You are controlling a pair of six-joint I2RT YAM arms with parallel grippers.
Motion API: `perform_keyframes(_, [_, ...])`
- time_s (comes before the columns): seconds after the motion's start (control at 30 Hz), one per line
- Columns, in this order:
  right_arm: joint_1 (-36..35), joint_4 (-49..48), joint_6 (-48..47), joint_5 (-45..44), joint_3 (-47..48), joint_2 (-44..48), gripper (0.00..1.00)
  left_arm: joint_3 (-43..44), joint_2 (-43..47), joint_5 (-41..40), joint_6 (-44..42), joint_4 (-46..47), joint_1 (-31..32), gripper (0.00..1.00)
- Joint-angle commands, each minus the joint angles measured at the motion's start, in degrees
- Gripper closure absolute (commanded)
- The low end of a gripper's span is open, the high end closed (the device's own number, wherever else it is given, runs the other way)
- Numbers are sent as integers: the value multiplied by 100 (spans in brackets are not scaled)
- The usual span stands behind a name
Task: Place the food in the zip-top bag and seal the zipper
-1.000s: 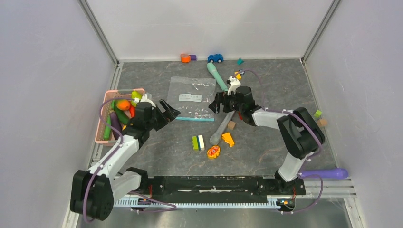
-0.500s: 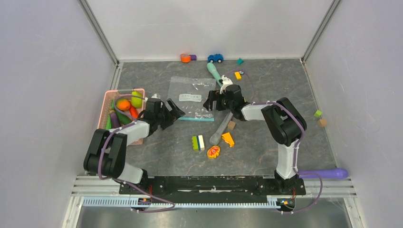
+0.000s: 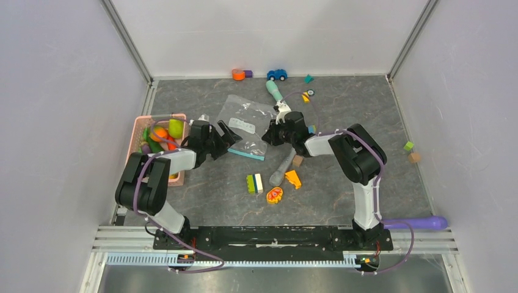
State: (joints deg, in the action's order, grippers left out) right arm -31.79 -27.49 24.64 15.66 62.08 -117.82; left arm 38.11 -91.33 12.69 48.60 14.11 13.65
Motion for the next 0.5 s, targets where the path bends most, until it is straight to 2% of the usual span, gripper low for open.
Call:
perform_keyframes(0.0, [-38,-965,365,290,-482,408,100,27,-206,23,71,-242,32,0])
perform_keyframes(0.23, [-113,-1786,1596,-71,-982,1221,100,-250,712,-95,185,-404,147,0])
perform_keyframes(0.37, [-137,-1912,2257,-559,-1486,1862,100,-511,1707,-433,181,-850,345,0])
perform_keyframes(0.47, [-142,-1924,2403,-900,-2022,2463,100,-796,2590,-634,274,-1205,392,0])
